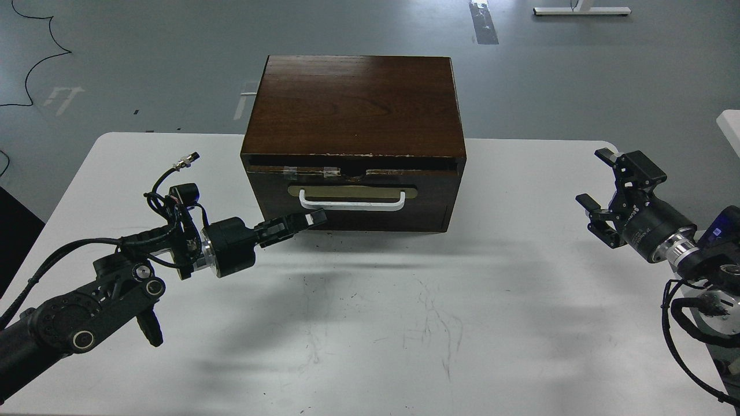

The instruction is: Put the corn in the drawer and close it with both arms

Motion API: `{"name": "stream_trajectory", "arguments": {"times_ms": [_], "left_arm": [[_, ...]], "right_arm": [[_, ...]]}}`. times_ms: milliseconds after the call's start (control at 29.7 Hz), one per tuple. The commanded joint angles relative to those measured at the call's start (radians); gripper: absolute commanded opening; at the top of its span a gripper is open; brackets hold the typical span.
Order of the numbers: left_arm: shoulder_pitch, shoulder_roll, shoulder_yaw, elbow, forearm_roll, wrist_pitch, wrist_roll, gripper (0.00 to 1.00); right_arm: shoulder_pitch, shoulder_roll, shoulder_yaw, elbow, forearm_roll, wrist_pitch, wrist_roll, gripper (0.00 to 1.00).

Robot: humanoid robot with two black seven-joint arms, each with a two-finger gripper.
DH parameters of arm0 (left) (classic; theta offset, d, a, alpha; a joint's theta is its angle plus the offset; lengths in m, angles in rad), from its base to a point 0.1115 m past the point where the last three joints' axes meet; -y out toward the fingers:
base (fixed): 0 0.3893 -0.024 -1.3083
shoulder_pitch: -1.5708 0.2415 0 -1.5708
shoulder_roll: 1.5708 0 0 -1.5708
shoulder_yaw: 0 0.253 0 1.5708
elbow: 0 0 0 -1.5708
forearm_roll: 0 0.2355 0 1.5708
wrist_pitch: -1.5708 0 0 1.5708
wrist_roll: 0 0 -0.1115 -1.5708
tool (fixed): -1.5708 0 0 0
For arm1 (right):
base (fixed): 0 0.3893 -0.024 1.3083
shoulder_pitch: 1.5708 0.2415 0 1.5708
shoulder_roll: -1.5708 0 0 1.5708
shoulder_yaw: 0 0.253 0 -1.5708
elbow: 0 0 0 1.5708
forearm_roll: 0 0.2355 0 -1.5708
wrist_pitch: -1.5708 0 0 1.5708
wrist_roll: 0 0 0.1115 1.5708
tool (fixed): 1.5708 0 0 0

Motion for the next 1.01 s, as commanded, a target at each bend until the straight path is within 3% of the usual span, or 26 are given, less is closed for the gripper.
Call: {"name": "stream_trajectory", "arguments": {"times_ms": [0, 977], "left_arm": [[-0.020, -0.002, 0.000, 0.016, 0.000, -0.002, 0.000, 0.00], [-0.055, -0.010, 0.000, 0.070, -0.008, -0.045, 0.000, 0.00]], "right_arm": [[-0.005, 0.000, 0.000, 0.000, 0.000, 0.000, 0.000, 1.00], [-0.008, -0.002, 0.001, 0.001, 0.000, 0.000, 0.000, 1.00]]}}
